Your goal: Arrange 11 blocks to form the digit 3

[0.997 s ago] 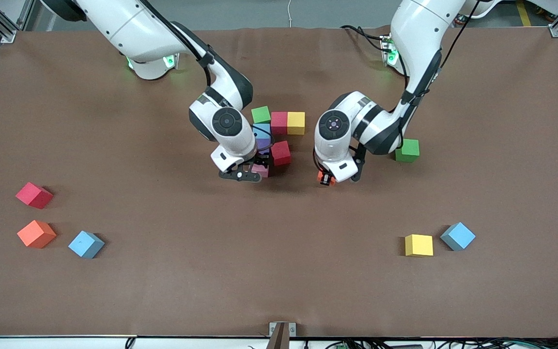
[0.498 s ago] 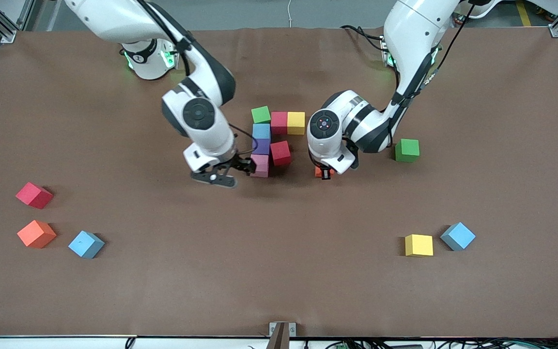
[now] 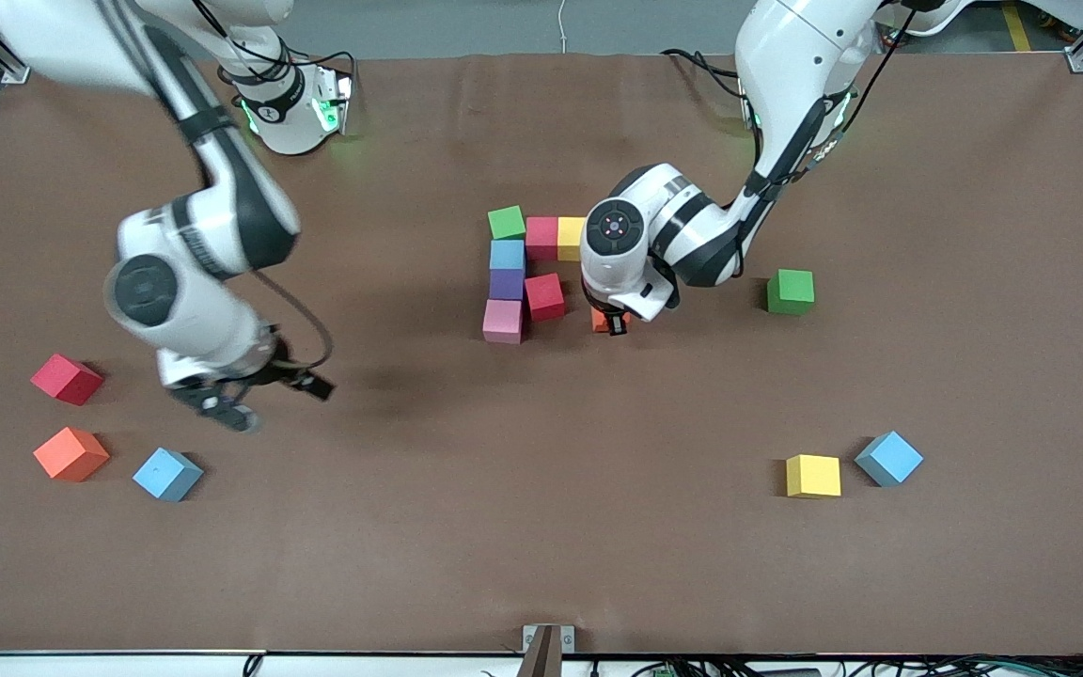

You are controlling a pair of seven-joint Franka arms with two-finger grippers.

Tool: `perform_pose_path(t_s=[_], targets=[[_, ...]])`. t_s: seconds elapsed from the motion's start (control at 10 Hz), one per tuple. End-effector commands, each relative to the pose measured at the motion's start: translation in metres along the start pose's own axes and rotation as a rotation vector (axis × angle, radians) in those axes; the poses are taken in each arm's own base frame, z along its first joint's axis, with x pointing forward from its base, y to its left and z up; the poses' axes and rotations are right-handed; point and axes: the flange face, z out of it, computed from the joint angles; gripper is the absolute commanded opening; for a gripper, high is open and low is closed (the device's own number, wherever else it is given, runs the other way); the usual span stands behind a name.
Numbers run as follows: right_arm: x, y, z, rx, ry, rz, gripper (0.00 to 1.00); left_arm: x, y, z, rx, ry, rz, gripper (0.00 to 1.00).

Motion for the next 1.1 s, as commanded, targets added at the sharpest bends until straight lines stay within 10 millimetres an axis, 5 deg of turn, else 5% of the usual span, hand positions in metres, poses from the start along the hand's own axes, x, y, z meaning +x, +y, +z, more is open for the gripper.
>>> perform_pose_path(t_s=[0.0,0.4,0.9,1.0], targets=[[0.046,0.055,0.019,0.008,0.034,0.055,1.00,-0.002,-0.014,-0.001,-0.011,-0.034,-0.019,0.29],[0.133,0.110,0.070,0.072,0.047,0.198,1.00,-0.021,-0.038,0.009,-0.027,-0.049,-0.005,0.29],[0.172,0.150,0.100,0.043,0.065,0.274,1.00,-0.033,-0.055,0.022,-0.084,-0.021,-0.037,0.29],[0.177,0.145,0.103,0.047,0.071,0.268,1.00,-0.033,-0.054,0.022,-0.107,-0.012,-0.040,0.29]])
